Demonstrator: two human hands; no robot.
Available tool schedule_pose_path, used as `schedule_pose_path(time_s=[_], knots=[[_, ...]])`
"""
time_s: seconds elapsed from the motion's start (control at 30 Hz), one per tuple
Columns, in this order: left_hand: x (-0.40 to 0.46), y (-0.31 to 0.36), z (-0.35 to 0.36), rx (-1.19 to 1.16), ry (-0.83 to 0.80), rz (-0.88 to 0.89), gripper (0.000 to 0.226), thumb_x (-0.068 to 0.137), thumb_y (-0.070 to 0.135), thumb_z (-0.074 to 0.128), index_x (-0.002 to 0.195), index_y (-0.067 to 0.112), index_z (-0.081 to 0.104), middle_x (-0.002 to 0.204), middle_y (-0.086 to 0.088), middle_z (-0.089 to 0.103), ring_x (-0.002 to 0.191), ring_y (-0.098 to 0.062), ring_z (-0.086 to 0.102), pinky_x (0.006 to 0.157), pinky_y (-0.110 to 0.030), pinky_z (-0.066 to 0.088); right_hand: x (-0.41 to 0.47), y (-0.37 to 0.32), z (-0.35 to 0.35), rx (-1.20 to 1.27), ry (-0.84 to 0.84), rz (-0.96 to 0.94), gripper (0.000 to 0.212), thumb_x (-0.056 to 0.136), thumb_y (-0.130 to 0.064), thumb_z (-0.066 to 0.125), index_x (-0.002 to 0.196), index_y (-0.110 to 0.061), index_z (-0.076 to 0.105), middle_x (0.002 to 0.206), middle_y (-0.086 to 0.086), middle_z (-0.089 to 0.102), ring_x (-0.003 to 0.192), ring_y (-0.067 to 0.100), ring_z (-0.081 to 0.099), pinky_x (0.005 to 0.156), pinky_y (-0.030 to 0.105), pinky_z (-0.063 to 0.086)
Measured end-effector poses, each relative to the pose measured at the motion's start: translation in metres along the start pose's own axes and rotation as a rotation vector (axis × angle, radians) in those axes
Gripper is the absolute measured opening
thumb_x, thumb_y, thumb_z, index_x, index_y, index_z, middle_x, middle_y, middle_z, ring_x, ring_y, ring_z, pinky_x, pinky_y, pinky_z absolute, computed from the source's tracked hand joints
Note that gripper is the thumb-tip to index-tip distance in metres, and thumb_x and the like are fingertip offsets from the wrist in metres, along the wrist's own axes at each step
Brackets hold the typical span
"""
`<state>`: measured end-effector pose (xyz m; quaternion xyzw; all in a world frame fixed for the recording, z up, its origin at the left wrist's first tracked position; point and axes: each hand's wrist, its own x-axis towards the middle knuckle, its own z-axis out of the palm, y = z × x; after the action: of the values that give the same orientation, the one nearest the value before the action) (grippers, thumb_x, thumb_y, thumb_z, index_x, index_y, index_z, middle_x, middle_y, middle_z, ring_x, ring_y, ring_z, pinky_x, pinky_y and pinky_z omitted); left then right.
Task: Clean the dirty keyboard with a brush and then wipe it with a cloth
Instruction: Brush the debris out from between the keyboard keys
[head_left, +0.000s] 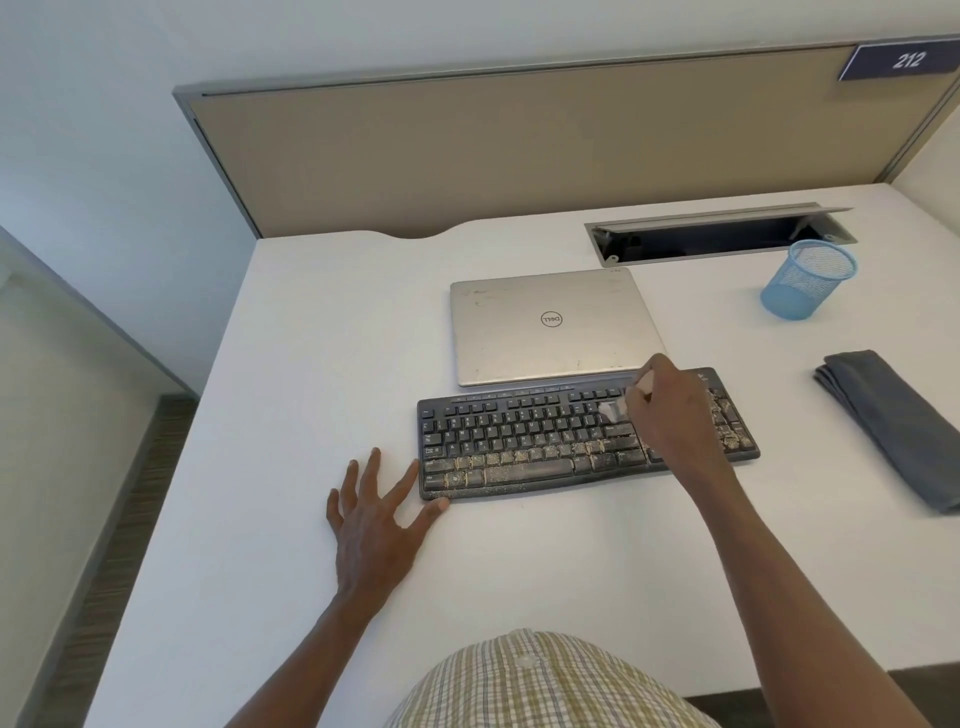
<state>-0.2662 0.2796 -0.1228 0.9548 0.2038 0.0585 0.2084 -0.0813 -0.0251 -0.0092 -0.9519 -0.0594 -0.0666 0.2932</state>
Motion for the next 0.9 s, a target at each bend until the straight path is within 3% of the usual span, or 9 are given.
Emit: schedule_pose_path(time_s=[0.37, 0.5, 0.6, 0.73, 0.9], knots=[[-0.0001, -0.0017, 0.0016, 0.000, 0.010, 0.007, 0.077, 0.080, 0.089, 0.033, 0.144, 0.049, 0.051, 0.168, -0.002, 0.023, 0.156, -0.025, 0.009, 0.124, -0.051, 0.007, -0.0006, -0.0045, -0.0078, 0.017, 0.002, 0.030, 0.002, 0.090, -0.007, 0.054, 0.089, -0.007, 0.056, 0.067, 0.009, 0.062, 0.059, 0.024, 0.061, 0.050, 0.031, 0.050], [-0.0002, -0.0015, 0.0017, -0.002, 0.012, 0.015, 0.076, 0.081, 0.088, 0.034, 0.144, 0.048, 0.051, 0.168, -0.002, 0.023, 0.156, -0.025, 0.009, 0.123, -0.051, 0.006, -0.0020, -0.0042, -0.0040, 0.011, -0.011, 0.022, 0.002, 0.090, -0.007, 0.055, 0.089, -0.007, 0.056, 0.068, 0.008, 0.062, 0.058, 0.020, 0.058, 0.046, 0.024, 0.041], [-0.0001, -0.0020, 0.0021, 0.000, 0.010, 0.008, 0.076, 0.081, 0.089, 0.032, 0.144, 0.050, 0.050, 0.168, -0.002, 0.022, 0.156, -0.025, 0.008, 0.124, -0.051, 0.005, -0.0003, -0.0063, -0.0056, -0.043, -0.022, 0.019, 0.002, 0.090, -0.009, 0.055, 0.091, -0.007, 0.056, 0.072, 0.009, 0.063, 0.065, 0.024, 0.061, 0.051, 0.029, 0.048], [-0.0006, -0.0013, 0.0019, -0.005, 0.013, 0.011, 0.077, 0.080, 0.089, 0.032, 0.144, 0.049, 0.050, 0.168, -0.002, 0.022, 0.156, -0.025, 0.008, 0.124, -0.050, 0.005, -0.0014, -0.0079, -0.0025, -0.032, -0.015, 0.020, 0.003, 0.092, -0.008, 0.053, 0.091, -0.007, 0.055, 0.069, 0.007, 0.060, 0.061, 0.023, 0.058, 0.045, 0.025, 0.039], [0.0005, -0.0018, 0.0016, 0.000, 0.005, 0.005, 0.078, 0.080, 0.090, 0.031, 0.144, 0.050, 0.049, 0.168, -0.001, 0.021, 0.156, -0.024, 0.007, 0.124, -0.050, 0.004, 0.0031, -0.0099, -0.0061, -0.026, 0.007, 0.021, 0.002, 0.091, -0.008, 0.054, 0.091, -0.007, 0.055, 0.071, 0.008, 0.062, 0.063, 0.022, 0.060, 0.047, 0.025, 0.042]])
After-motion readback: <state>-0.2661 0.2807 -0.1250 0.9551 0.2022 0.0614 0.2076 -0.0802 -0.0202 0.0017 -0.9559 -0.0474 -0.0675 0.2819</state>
